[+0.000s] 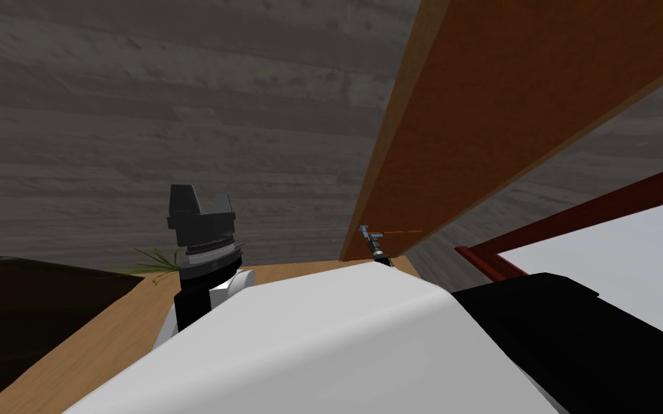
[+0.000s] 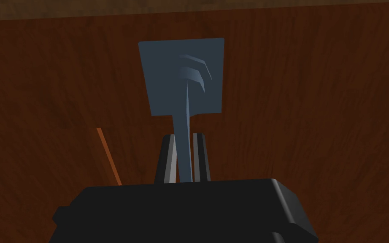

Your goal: Pull the door open

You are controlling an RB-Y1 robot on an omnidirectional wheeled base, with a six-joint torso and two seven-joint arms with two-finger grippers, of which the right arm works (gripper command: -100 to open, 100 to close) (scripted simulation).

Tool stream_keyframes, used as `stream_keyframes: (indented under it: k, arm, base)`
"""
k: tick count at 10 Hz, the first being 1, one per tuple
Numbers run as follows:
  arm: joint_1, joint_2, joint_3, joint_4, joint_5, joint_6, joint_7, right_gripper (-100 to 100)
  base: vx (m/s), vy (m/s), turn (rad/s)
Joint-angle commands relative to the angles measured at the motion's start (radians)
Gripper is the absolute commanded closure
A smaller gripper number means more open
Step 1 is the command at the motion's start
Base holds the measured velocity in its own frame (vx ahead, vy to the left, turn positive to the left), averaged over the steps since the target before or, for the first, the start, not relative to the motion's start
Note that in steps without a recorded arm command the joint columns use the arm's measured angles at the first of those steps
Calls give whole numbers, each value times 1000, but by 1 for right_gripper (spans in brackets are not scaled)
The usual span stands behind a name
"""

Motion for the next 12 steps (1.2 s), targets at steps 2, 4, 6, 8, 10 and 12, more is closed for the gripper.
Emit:
stream_keyframes:
  k: [2, 4, 6, 8, 10, 12]
  arm:
    - [13, -13, 12, 4, 1, -23, -14, 100]
    - [27, -26, 25, 7, 2, -46, -27, 100]
    - [47, -47, 44, 13, 4, -81, -48, 100]
    - [66, -65, 62, 18, 5, -113, -67, 100]
    - [82, -81, 77, 22, 7, -140, -83, 100]
    - [100, -82, 87, 17, 6, -152, -83, 100]
  base:
    - [-57, -13, 76]
    - [-159, -71, 146]
    - [-208, -62, 167]
    - [-212, -66, 169]
    - [-196, -65, 138]
    - [-113, -30, 90]
